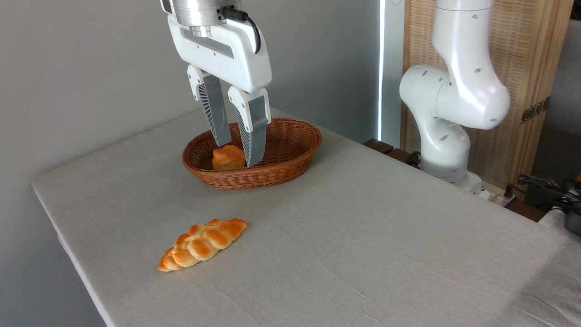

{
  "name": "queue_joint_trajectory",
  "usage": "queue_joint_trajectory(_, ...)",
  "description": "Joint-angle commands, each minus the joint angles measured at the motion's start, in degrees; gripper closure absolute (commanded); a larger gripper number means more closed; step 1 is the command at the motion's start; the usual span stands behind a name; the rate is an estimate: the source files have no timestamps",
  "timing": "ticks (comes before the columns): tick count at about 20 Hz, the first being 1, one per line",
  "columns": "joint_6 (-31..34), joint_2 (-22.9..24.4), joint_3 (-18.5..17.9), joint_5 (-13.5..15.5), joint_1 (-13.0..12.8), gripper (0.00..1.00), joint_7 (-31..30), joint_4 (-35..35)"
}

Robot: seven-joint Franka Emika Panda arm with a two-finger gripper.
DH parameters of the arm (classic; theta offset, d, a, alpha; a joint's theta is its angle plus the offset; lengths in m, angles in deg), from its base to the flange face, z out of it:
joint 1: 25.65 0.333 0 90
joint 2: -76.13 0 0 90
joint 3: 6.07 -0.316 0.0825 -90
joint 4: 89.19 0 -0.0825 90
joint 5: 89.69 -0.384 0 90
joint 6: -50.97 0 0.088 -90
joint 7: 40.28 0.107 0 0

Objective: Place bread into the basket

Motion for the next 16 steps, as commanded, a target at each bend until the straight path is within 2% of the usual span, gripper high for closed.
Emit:
queue_joint_trajectory(1,-0.7,0.4,0.7,0.1,-0.1,0.00,-0.3,-0.6)
queue_joint_trajectory(3,-1.4,-0.2,2.2,0.3,-0.1,0.00,-1.1,-0.6)
queue_joint_trajectory(7,-3.5,-1.4,4.2,0.7,-0.3,0.00,-8.3,-1.0)
queue_joint_trajectory(10,-6.1,-2.5,5.8,0.7,-0.3,0.00,-9.5,-1.9)
queue_joint_trajectory(16,-18.7,-3.4,7.8,-0.2,-0.7,0.00,-10.8,-12.5)
